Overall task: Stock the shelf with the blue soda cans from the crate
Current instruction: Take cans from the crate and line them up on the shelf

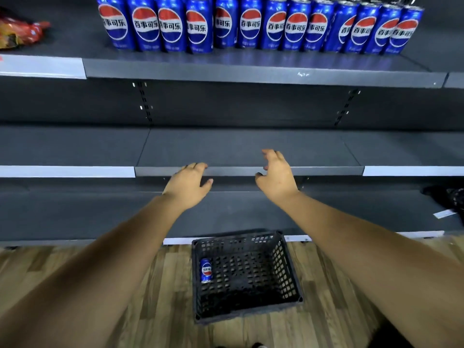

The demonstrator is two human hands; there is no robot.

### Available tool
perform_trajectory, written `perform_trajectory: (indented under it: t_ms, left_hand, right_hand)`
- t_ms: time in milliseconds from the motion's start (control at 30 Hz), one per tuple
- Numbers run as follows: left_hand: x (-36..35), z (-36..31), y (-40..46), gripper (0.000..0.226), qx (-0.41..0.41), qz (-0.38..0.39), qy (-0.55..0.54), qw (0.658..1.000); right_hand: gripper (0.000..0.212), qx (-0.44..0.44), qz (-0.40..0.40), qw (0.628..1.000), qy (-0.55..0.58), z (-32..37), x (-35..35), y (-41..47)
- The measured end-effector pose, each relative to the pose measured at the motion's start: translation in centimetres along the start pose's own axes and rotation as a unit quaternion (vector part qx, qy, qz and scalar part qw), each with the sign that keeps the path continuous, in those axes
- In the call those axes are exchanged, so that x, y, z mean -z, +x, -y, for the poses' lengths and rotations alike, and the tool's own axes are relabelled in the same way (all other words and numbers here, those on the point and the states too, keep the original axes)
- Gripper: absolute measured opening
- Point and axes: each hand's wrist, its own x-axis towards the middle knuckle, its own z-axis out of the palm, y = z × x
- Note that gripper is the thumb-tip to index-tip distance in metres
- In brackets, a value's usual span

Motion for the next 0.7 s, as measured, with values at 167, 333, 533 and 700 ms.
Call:
perform_trajectory:
  t_ms: [167,333,533,700]
  left_hand:
    - [-3.7,1.5,0.6,0.043,0.058,0.027,0.044,0.997]
    - [-7.8,2.8,0.7,0.040,0.099,0.081,0.102,0.987]
    - [-13.5,3.9,1.2,0.040,0.109,0.165,0.187,0.962]
    - [-20.1,5.0,1.7,0.038,0.104,0.193,0.186,0.958]
  right_hand:
    - [0.059,-0.010,0.034,0.998,-0.054,-3.1,-2.3,0.8]
    - [0.058,-0.040,0.074,0.993,-0.084,-6.7,-5.0,2.1]
    - [0.061,-0.112,0.115,0.985,-0.061,-11.4,-9.9,2.2]
    - [0.065,-0.113,0.176,0.973,-0.096,-16.4,-14.7,2.6]
